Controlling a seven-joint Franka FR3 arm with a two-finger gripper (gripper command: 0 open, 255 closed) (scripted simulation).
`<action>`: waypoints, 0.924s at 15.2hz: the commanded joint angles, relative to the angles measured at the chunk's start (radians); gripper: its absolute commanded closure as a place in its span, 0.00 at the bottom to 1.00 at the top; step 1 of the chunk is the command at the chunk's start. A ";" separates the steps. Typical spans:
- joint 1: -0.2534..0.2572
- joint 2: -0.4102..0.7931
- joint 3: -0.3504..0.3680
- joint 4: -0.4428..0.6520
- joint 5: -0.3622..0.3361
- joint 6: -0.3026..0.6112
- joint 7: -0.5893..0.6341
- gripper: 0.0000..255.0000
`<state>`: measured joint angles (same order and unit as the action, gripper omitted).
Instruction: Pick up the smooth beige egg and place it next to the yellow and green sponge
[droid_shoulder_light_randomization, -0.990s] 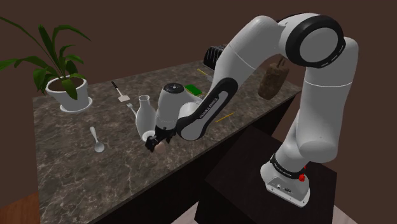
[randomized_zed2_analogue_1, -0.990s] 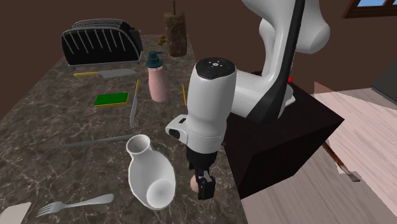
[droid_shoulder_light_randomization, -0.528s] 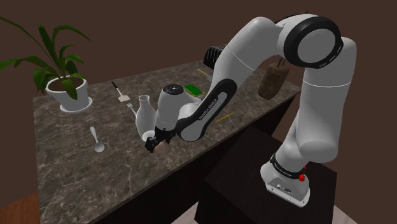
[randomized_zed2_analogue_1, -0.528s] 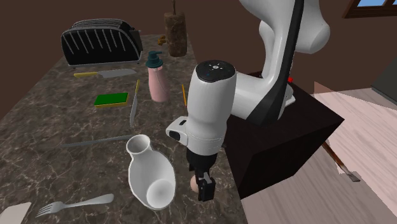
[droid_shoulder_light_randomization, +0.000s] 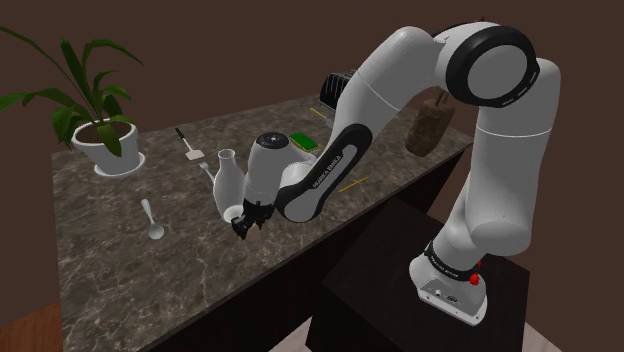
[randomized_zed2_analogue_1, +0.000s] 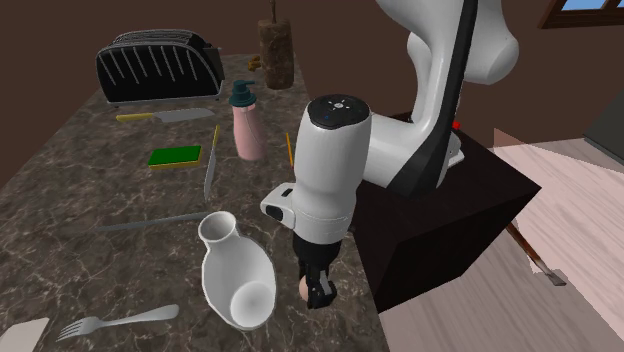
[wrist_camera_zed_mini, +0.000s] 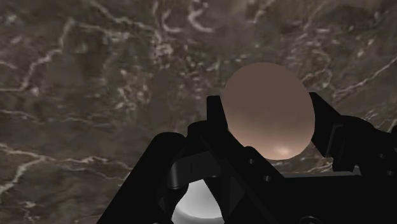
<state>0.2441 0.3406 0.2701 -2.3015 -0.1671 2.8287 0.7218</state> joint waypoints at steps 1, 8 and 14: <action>0.000 0.000 0.000 0.000 0.000 0.000 0.000 1.00; -0.028 -0.073 0.037 -0.003 0.048 -0.069 -0.034 1.00; -0.047 -0.143 0.063 0.003 0.096 -0.142 -0.067 1.00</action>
<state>0.2010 0.2108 0.3281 -2.3001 -0.0805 2.7015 0.6616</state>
